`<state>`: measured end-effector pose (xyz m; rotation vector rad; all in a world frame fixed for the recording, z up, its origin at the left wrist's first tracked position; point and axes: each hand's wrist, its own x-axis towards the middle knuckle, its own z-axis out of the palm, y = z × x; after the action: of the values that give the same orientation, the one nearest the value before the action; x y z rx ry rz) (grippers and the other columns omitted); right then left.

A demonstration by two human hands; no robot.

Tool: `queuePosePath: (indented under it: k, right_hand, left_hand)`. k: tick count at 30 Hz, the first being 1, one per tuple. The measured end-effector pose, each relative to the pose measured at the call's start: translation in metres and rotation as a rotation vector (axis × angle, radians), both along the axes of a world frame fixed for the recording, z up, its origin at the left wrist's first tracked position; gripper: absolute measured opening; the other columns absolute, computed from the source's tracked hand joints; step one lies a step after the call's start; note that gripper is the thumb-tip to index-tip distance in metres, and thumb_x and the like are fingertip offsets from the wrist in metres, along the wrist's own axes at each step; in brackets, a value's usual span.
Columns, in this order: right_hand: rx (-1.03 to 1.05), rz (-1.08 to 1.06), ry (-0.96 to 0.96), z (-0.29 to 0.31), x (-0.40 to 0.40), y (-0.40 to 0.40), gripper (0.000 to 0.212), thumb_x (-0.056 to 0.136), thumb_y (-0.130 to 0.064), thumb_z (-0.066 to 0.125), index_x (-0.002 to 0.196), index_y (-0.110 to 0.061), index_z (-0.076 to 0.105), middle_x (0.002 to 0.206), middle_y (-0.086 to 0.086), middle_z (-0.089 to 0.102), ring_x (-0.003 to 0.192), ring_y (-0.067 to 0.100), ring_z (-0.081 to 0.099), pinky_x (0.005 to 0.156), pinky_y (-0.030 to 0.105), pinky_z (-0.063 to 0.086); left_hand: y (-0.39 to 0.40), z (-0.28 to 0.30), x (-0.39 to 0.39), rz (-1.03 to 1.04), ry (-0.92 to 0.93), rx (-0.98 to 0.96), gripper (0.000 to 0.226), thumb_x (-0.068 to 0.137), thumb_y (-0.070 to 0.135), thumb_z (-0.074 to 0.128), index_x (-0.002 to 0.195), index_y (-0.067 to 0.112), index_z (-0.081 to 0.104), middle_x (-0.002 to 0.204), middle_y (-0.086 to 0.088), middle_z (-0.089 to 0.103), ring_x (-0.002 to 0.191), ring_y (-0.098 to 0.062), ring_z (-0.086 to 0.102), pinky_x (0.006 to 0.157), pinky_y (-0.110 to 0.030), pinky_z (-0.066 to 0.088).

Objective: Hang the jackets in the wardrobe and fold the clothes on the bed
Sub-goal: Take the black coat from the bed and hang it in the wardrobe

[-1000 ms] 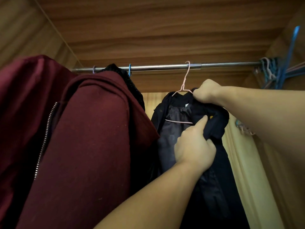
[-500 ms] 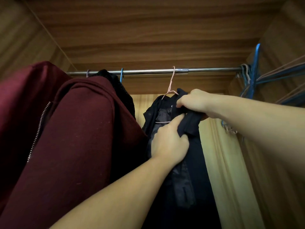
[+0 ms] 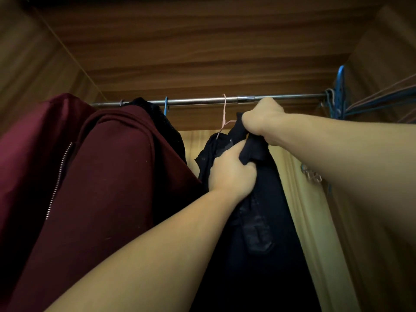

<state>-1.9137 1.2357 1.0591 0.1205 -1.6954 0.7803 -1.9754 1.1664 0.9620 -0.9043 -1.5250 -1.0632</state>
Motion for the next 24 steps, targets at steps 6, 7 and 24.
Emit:
queuePosePath:
  k: [6, 7, 24]
  right_hand:
    - [0.035, -0.050, -0.047, -0.012, 0.002, 0.019, 0.018, 0.086, -0.015, 0.062, 0.100, -0.004, 0.064, 0.086, 0.009, 0.060, 0.063, 0.018, 0.054, 0.045, 0.025, 0.038]
    - [0.043, -0.056, -0.049, -0.015, 0.002, 0.021, 0.020, 0.086, -0.016, 0.063, 0.101, -0.004, 0.065, 0.091, 0.010, 0.063, 0.064, 0.018, 0.054, 0.046, 0.024, 0.038]
    - [0.029, 0.037, 0.094, -0.102, -0.014, 0.036, 0.044, 0.080, -0.051, 0.058, 0.109, -0.019, 0.050, 0.093, -0.003, 0.058, 0.074, 0.016, 0.054, 0.059, 0.029, 0.038]
  left_hand:
    - [0.019, -0.014, 0.001, -0.017, -0.036, -0.032, 0.029, 0.083, 0.027, 0.055, 0.107, 0.043, 0.058, 0.096, 0.012, 0.067, 0.094, -0.019, 0.060, 0.078, -0.030, 0.048]
    - [0.019, -0.017, 0.002, -0.008, -0.040, -0.032, 0.030, 0.084, 0.029, 0.056, 0.110, 0.043, 0.058, 0.096, 0.013, 0.067, 0.095, -0.019, 0.061, 0.077, -0.029, 0.048]
    - [0.012, -0.093, 0.037, 0.033, -0.165, -0.016, 0.082, 0.083, 0.033, 0.069, 0.151, 0.029, 0.022, 0.134, 0.003, 0.056, 0.120, -0.021, 0.054, 0.099, -0.043, 0.047]
